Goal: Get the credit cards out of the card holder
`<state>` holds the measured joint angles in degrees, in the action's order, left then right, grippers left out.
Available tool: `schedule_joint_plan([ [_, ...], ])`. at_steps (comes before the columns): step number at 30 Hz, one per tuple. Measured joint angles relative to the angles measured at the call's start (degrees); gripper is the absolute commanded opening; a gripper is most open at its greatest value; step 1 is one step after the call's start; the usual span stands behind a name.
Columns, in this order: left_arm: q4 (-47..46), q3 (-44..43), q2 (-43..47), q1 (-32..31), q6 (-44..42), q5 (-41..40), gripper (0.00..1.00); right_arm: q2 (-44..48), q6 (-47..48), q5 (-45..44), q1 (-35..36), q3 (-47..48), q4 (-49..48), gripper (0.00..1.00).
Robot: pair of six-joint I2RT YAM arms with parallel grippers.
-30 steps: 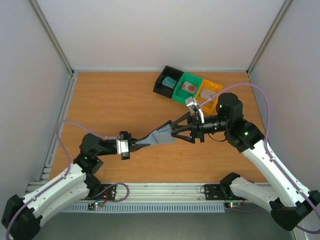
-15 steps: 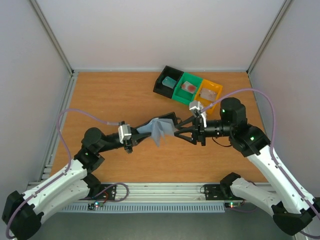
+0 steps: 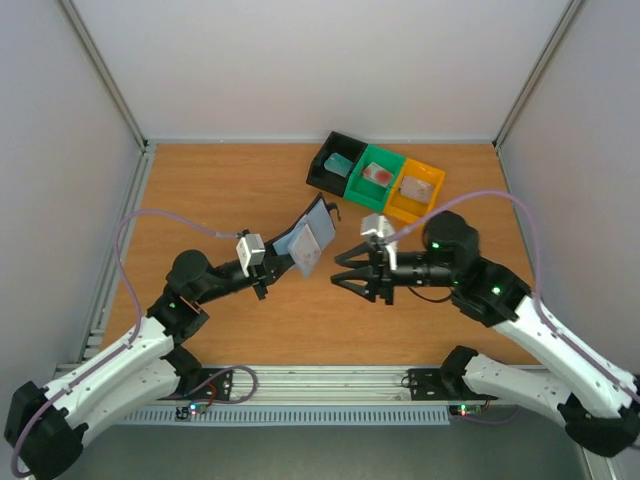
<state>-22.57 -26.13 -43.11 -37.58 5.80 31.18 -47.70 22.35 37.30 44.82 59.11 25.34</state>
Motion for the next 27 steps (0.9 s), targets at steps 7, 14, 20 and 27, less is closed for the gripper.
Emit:
schedule_joint_plan([
  [7,-0.1,0.0,-0.4,0.0,0.2,-0.5,0.0,-7.3,1.0,-18.2,9.0,0.8,-1.1,0.59],
  [14,-0.1,0.0,-0.4,0.0,0.3,-1.1,0.0,-12.3,4.3,-36.6,16.3,2.8,-2.0,0.62],
  [20,-0.2,0.0,-0.4,0.0,0.4,-1.3,0.0,-16.0,5.7,-47.4,18.5,4.5,-1.8,0.67],
  [27,-0.3,0.0,-0.6,0.0,0.7,-2.3,0.0,-17.8,6.4,-51.8,18.6,6.6,-1.8,0.8],
])
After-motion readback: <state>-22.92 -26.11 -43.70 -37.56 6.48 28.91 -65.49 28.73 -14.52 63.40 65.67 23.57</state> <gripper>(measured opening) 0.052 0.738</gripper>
